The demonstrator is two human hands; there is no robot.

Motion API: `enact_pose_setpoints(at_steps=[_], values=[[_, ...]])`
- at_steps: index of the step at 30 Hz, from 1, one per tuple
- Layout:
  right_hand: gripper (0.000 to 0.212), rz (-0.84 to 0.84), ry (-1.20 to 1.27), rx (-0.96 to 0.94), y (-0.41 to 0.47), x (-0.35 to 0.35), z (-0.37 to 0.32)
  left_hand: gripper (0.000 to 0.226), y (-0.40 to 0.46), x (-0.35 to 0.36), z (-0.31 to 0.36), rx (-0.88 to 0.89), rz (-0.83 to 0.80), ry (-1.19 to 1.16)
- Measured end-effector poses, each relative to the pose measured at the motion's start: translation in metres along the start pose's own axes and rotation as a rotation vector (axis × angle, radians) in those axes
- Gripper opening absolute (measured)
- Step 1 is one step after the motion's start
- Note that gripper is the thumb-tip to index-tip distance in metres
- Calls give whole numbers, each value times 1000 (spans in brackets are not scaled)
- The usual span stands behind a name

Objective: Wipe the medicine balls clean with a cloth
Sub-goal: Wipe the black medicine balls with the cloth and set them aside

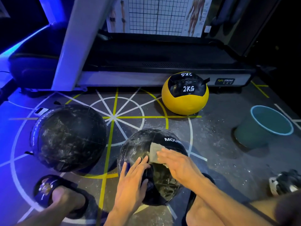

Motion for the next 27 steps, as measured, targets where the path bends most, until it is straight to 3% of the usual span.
enact_pose_setpoints(at_steps=[1,4,6,7,11,13,14,16,18,22,24,27], values=[[32,22,29,94,5,-3,5,47,2,0,1,4,1,5],[42,-21,19,530,18,-11,36,47,7,-1,1,-4,2,11],[43,-75,50,640,22,-12,46,49,5,-1,-3,-17,2,5],[43,-57,83,592,27,-15,38,52,3,-1,-4,-21,5,0],[53,-81,-17,61,21,5,-9,51,2,-1,-6,-15,1,0],[46,-136,55,181,18,6,0,48,3,-1,-3,-6,-5,9],[41,-51,74,333,16,1,17,46,3,-2,-3,-6,3,7],[41,-116,100,619,14,-8,46,46,1,-2,-2,-8,12,-8],[47,-134,15,666,23,-19,53,50,-1,-2,-4,-17,21,-20],[51,-128,57,283,37,-17,3,57,-2,-2,-11,-14,36,-28],[64,-240,-19,185,28,-6,-1,52,-3,-4,-12,-15,22,-18],[51,-225,-19,543,15,-21,46,52,-6,-4,-14,-34,28,-21]])
Point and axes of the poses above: each hand's wrist, its own y-axis towards the middle knuckle, its own x-axis out of the palm, z = x × y, the point moved 4 cm from there along y, towards the middle knuckle, and after that the axes turned 7 degrees about -y, right-handed, at the moved point
